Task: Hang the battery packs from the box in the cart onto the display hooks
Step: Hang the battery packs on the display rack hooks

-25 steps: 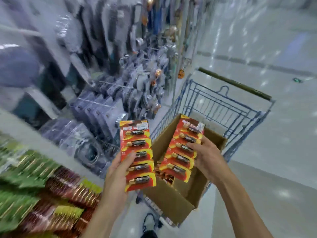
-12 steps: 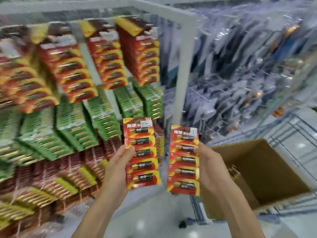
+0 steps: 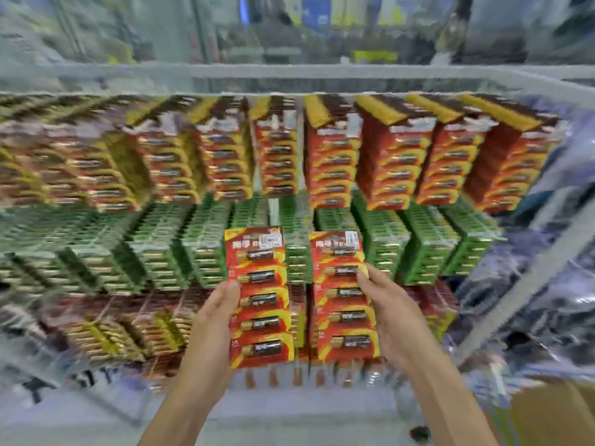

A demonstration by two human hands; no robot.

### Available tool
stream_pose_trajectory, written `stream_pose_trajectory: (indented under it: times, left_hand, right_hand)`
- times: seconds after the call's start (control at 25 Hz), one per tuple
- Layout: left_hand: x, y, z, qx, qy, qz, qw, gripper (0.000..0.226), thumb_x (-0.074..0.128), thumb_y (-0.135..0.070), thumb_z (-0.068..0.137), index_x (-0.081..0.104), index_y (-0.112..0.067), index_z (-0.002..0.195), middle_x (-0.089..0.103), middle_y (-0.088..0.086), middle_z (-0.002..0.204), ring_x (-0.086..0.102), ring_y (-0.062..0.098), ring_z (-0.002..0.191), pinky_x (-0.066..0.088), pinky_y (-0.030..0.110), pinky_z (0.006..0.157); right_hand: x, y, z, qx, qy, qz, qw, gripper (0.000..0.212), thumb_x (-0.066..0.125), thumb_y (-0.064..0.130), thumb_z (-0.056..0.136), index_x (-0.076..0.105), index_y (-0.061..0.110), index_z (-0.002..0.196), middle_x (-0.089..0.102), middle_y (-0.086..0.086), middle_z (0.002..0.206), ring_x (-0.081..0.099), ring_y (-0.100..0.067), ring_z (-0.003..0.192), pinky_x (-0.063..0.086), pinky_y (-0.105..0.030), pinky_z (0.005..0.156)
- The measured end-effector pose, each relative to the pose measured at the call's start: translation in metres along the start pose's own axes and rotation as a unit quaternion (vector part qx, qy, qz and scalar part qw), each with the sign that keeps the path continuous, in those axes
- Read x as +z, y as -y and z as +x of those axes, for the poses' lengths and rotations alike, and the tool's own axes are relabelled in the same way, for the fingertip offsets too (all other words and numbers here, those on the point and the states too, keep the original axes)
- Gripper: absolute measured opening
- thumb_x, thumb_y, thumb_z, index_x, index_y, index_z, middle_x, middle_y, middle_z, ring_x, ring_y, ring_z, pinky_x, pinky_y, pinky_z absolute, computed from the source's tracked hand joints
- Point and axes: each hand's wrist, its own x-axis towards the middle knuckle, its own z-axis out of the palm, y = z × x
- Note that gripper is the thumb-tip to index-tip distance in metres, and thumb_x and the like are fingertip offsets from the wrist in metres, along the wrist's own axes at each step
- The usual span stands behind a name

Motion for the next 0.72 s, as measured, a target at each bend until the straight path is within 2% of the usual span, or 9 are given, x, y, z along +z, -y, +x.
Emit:
stream_pose_trajectory:
  times: [0.2,0.32,0.44,0.56,0.72]
  left_hand:
    - [-0.096,-0.051,0.019,-0.004,-0.030,-0.024,0.999,0.033,0.053,-0.038,0.102,0.070,-0.018,0.122,0.079,0.015,0.110,0.077,0.039,0.097,0.058,0.059,0.091]
    - [-0.127,-0.070,0.034,-0.012,-0.026,-0.029,0.999,0.036,0.055,-0.040,0.100,0.069,-0.018,0.125,0.078,0.015,0.112,0.076,0.040,0.100,0.053,0.065,0.098]
    - [-0.132,-0.081,0.047,-0.009,-0.010,-0.028,1.000,0.040,0.058,-0.045,0.099,0.067,-0.023,0.131,0.078,0.012,0.116,0.075,0.038,0.104,0.054,0.063,0.099]
    - [-0.127,-0.085,0.058,0.000,0.006,-0.024,1.000,0.053,0.063,-0.058,0.091,0.063,-0.031,0.138,0.076,0.004,0.123,0.073,0.033,0.112,0.053,0.060,0.102]
    - [-0.112,-0.090,0.065,0.009,0.009,-0.020,1.000,0.032,0.055,-0.043,0.101,0.070,-0.028,0.124,0.079,0.007,0.112,0.077,0.033,0.100,0.056,0.057,0.095]
  right_hand:
    - [0.100,-0.044,0.033,0.008,-0.001,-0.006,1.000,0.043,0.063,0.034,0.096,0.061,0.027,0.139,0.070,-0.010,0.132,0.068,-0.035,0.118,0.056,-0.056,0.092]
    - [0.140,-0.054,0.040,-0.002,-0.015,0.003,1.000,0.048,0.067,0.035,0.091,0.061,0.032,0.138,0.071,-0.004,0.131,0.069,-0.033,0.117,0.055,-0.061,0.095]
    - [0.159,-0.050,0.035,-0.016,-0.009,0.011,1.000,0.030,0.057,0.029,0.101,0.065,0.026,0.130,0.076,-0.007,0.120,0.074,-0.033,0.107,0.057,-0.056,0.090]
    - [0.164,-0.043,0.039,-0.044,-0.020,-0.019,0.999,0.033,0.054,0.030,0.104,0.065,0.022,0.134,0.075,-0.009,0.122,0.073,-0.032,0.109,0.058,-0.053,0.087]
    - [0.160,-0.026,0.048,-0.068,-0.019,-0.037,0.997,0.041,0.061,0.038,0.097,0.063,0.027,0.137,0.071,-0.005,0.131,0.070,-0.030,0.117,0.057,-0.054,0.091]
